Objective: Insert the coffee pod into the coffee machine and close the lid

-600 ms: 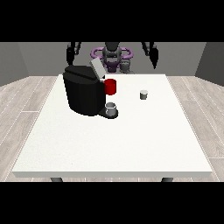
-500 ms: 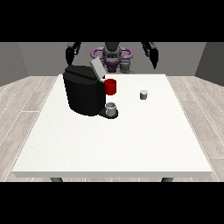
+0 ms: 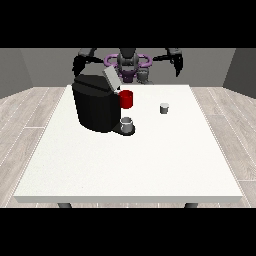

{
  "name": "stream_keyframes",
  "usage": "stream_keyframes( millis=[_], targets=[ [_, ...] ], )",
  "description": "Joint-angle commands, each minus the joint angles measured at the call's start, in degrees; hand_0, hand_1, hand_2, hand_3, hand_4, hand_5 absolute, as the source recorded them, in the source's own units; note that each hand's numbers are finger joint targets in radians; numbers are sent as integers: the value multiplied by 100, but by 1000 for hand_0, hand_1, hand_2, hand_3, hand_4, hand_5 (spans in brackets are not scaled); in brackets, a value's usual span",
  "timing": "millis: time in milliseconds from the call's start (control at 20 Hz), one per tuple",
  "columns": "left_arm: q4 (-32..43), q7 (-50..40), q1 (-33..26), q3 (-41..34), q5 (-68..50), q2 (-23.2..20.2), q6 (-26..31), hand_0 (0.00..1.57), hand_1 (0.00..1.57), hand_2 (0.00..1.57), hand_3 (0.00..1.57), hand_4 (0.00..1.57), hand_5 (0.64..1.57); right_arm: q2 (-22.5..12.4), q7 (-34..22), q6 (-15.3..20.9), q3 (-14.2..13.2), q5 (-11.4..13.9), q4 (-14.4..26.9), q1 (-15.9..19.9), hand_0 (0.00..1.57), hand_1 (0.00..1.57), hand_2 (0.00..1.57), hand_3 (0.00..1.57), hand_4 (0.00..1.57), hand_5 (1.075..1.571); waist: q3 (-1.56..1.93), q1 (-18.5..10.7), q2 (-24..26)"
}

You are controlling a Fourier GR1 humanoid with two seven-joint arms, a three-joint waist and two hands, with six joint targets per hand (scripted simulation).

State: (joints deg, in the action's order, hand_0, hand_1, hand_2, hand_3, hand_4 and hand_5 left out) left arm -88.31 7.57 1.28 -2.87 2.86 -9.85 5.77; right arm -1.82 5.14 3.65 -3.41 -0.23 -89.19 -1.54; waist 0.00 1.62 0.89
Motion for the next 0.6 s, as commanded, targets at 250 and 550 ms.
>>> stream_keyframes(
  millis=[250, 550],
  targets=[
    [1282, -318, 1160, -572, 54, -623, 219, 0, 0, 0, 0, 0, 1571, 27, 237, 39, 128, -55, -134, 241, 0, 0, 0, 0, 177, 1571, -1, 540, -578],
    [2218, -498, 1854, -770, 176, -1035, 395, 0, 0, 0, 0, 0, 1571, 126, -24, 187, 220, -126, -271, 729, 0, 0, 0, 0, 192, 1571, -2, 706, -975]
  ],
)
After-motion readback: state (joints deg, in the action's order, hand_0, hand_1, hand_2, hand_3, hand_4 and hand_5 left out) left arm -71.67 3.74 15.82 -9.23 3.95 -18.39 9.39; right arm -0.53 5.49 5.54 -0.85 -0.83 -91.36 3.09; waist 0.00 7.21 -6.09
